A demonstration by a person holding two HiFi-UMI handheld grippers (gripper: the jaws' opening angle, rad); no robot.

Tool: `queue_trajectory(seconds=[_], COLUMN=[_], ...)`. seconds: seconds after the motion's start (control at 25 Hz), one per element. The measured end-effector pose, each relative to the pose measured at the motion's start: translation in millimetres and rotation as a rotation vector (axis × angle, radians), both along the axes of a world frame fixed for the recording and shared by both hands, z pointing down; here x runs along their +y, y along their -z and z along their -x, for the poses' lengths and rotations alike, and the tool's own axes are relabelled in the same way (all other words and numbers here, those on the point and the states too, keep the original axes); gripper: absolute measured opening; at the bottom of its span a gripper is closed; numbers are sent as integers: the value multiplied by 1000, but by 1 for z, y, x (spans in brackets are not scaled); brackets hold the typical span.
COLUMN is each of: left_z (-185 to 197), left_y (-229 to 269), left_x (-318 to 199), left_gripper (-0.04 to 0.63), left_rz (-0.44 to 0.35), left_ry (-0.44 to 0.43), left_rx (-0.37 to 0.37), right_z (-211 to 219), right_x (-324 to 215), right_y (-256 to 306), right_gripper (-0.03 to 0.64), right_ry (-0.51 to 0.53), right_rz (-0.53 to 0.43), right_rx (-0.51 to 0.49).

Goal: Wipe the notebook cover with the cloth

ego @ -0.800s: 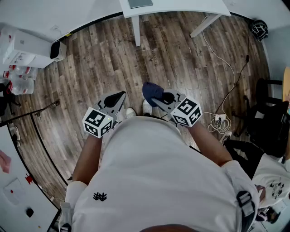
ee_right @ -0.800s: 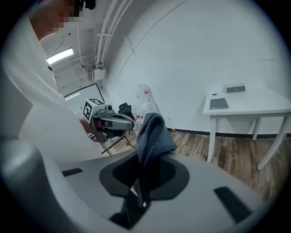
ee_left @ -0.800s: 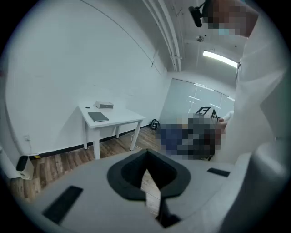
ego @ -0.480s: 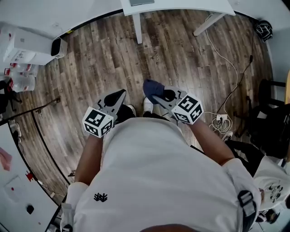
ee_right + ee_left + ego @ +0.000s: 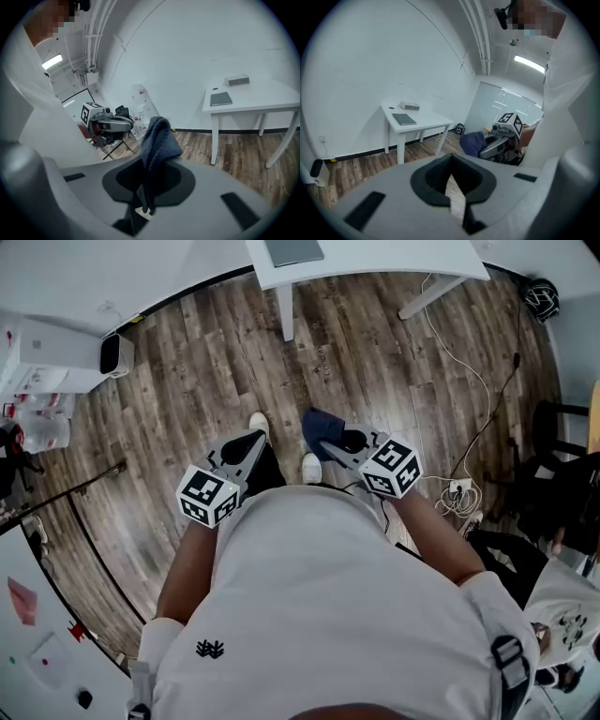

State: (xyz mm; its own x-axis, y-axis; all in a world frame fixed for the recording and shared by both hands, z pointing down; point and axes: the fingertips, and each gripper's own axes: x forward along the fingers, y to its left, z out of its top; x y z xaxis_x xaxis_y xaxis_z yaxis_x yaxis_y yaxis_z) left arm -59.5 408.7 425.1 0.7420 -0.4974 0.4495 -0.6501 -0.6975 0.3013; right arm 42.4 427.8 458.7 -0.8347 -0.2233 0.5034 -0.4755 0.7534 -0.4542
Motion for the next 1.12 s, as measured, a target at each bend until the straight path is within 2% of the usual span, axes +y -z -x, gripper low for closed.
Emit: queue_trajectory(seconds=[0.28,0.44,0.6,0.8,1.12], left_z=[40,64,79,66,28], left_y=[11,10,-2,-16,-33], left_x=[-91,-132,-172,-219,-296], left_gripper=[6,6,6,6,6], left_rz=[-56,-99,-111,-95,-74], left_ry=[-113,-197,-218,-224,-229], left_rx=[24,0,-16,-16,-76], right_z=[35,45,39,15,-12], right_x=[-80,-112,-139,-184,-288], right_y=[8,15,15,12,-4], right_gripper=[46,46,46,46,46], right_ry=[-97,-171,-251,-317,-310], right_rz=[-23,-40,-25,4,35], right_rx=[71,104,125,137,91])
